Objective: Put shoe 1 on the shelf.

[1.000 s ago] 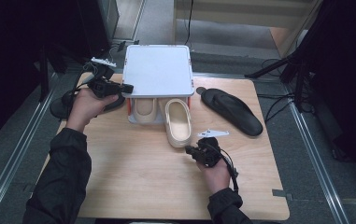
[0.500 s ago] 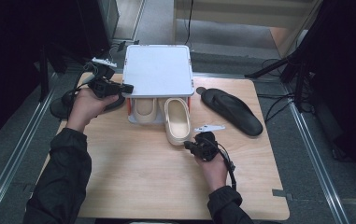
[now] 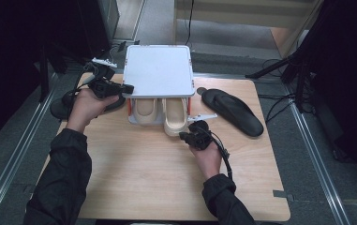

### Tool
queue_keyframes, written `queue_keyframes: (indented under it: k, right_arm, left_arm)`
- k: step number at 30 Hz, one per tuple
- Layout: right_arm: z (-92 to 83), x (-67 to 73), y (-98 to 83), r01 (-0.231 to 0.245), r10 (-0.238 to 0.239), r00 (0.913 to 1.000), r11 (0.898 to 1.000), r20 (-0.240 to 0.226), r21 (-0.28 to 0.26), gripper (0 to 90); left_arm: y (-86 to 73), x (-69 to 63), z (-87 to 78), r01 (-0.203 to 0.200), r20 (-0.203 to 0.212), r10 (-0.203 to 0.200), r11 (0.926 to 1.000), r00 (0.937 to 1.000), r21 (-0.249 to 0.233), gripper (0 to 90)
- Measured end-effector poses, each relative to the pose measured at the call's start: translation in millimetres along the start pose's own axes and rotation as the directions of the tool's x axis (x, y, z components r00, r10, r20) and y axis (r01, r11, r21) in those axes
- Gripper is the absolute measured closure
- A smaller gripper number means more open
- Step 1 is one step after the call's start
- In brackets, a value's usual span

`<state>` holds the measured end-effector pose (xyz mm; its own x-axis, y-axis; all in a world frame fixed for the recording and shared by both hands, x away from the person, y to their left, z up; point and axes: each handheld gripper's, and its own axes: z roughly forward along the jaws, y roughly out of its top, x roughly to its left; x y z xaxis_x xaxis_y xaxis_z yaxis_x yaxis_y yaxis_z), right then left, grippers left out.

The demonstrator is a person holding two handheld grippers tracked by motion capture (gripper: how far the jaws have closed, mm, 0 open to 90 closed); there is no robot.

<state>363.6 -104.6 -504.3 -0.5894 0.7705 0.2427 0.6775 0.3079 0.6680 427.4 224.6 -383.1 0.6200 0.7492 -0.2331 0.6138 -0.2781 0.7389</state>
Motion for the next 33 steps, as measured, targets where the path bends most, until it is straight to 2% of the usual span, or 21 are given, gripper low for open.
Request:
queue_keyframes:
  k: [5, 11, 14, 22, 33]
  right_arm:
    - [8.6, -2.2, 9.6, -0.015, 0.015, 0.9999, 1.000, -0.001, 0.003, 90.0]
    - [18.8, -2.4, 19.7, -0.009, 0.009, 0.9998, 1.000, 0.015, 0.010, 90.0]
    - [24.6, -2.0, 24.5, -0.022, 0.022, 0.9994, 1.000, 0.028, 0.008, 90.0]
    - [35.0, -2.3, 29.7, -0.047, 0.048, 0.9983, 0.999, 0.033, -0.023, 90.0]
    - [40.9, -2.3, 33.8, -0.060, 0.061, 0.9977, 0.998, 0.031, -0.030, 89.2]
  left_arm:
    - [-0.1, 0.1, -0.1, 0.000, 0.001, 0.000, 1.0000, 1.0000, -0.001, 87.9]
    - [-0.2, 0.2, 0.1, 0.000, 0.003, 0.000, 1.0000, 1.0000, -0.001, 87.9]
    - [-0.2, 0.2, -0.1, 0.002, 0.002, -0.002, 1.0000, 1.0000, -0.001, 87.9]
    - [-0.3, -0.2, -0.5, -0.001, -0.002, 0.001, 1.0000, 1.0000, -0.003, 87.0]
    - [-3.2, 3.0, -3.7, 0.007, 0.005, -0.007, 0.9999, 1.0000, -0.014, 86.6]
